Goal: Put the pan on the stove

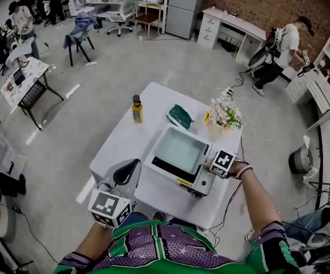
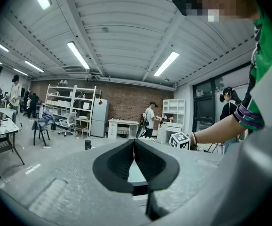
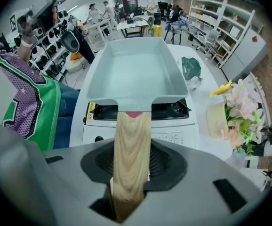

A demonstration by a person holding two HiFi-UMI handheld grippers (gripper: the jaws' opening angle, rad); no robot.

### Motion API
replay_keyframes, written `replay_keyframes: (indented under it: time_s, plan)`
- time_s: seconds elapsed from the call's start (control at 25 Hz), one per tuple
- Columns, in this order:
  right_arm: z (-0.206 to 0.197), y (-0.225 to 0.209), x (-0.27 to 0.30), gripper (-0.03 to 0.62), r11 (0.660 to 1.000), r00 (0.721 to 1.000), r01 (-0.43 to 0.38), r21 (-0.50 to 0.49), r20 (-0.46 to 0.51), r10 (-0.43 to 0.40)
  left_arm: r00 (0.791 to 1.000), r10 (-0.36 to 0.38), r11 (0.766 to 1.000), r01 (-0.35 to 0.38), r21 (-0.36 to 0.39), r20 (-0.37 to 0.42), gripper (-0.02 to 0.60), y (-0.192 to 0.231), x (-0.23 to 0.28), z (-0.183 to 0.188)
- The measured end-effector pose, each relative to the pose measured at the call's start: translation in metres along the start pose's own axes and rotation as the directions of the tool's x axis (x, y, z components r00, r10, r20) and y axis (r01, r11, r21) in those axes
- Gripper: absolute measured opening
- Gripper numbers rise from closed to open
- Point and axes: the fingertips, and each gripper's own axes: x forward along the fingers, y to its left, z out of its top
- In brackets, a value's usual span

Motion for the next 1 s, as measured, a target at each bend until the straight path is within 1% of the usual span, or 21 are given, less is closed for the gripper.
replay_keyframes:
  time_s: [0.2, 0.4, 0.56, 0.68, 0.84, 0.92, 1.0]
  plan:
    - [0.006, 0.000, -0.013, 0.147, 0.999, 0.999, 0.037, 0.011, 0.026, -0.037, 1.000, -0.010, 1.000, 0.010, 0.003, 0.011, 0.018, 0.004, -0.001, 0.000]
    - [0.002, 0.000, -0.033, 0.152, 0.994, 0.994, 0.103, 0.023, 0.043, -0.104, 0.999, -0.041, 0.999, 0.041, 0.023, 0.030, 0.018, 0.007, -0.004, 0.014]
    - [0.003, 0.003, -0.055, 0.152, 0.985, 0.983, 0.164, 0.055, 0.075, -0.168, 0.997, -0.068, 0.997, 0.066, 0.039, 0.040, 0.018, 0.016, -0.013, 0.026]
    - [0.012, 0.007, -0.074, 0.152, 0.975, 0.964, 0.205, 0.087, 0.152, -0.216, 0.996, -0.084, 0.996, 0.082, 0.044, 0.040, 0.018, 0.025, -0.015, 0.029]
    - [0.017, 0.018, -0.098, 0.150, 0.955, 0.927, 0.251, 0.160, 0.245, -0.284, 0.994, -0.104, 0.994, 0.102, 0.040, 0.034, 0.018, 0.036, -0.019, 0.031]
    - [0.019, 0.026, -0.108, 0.149, 0.946, 0.912, 0.256, 0.200, 0.275, -0.304, 0.993, -0.115, 0.993, 0.114, 0.041, 0.033, 0.018, 0.040, -0.022, 0.034]
    - [0.020, 0.035, -0.113, 0.149, 0.940, 0.905, 0.246, 0.235, 0.292, -0.310, 0.991, -0.132, 0.990, 0.130, 0.046, 0.033, 0.018, 0.041, -0.024, 0.037]
